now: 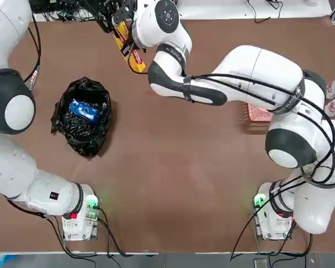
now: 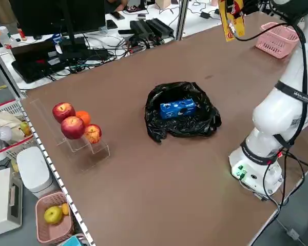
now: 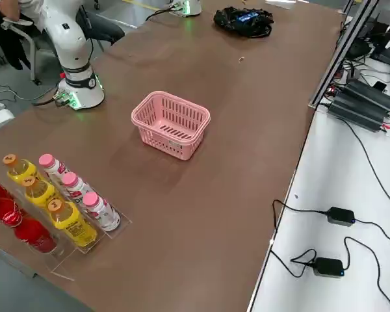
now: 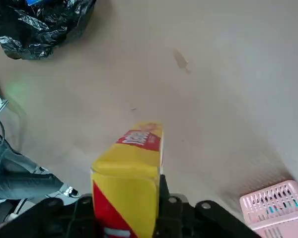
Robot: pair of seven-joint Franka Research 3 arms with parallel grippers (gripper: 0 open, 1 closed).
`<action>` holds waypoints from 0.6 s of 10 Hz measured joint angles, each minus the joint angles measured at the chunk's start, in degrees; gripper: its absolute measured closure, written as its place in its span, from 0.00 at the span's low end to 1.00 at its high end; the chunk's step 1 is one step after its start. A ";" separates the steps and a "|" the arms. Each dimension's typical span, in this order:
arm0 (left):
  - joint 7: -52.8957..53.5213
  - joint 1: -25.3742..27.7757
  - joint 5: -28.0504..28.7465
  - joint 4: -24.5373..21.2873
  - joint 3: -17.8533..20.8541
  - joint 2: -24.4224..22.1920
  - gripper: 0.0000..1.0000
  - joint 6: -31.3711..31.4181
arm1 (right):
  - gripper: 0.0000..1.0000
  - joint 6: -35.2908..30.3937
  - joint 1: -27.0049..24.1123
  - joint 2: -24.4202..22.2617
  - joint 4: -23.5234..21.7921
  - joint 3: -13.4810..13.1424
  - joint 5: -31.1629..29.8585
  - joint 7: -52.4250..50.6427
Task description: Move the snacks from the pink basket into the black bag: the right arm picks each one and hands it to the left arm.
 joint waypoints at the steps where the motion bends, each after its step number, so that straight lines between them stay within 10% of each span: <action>1: 0.00 0.42 0.22 0.00 0.02 0.04 0.67 0.07 | 0.65 0.22 0.02 0.01 0.29 0.12 0.00 0.08; 6: 4.72 7.16 2.76 -0.50 0.24 0.60 0.67 0.06 | 0.00 0.24 0.72 0.05 0.86 0.39 0.00 0.91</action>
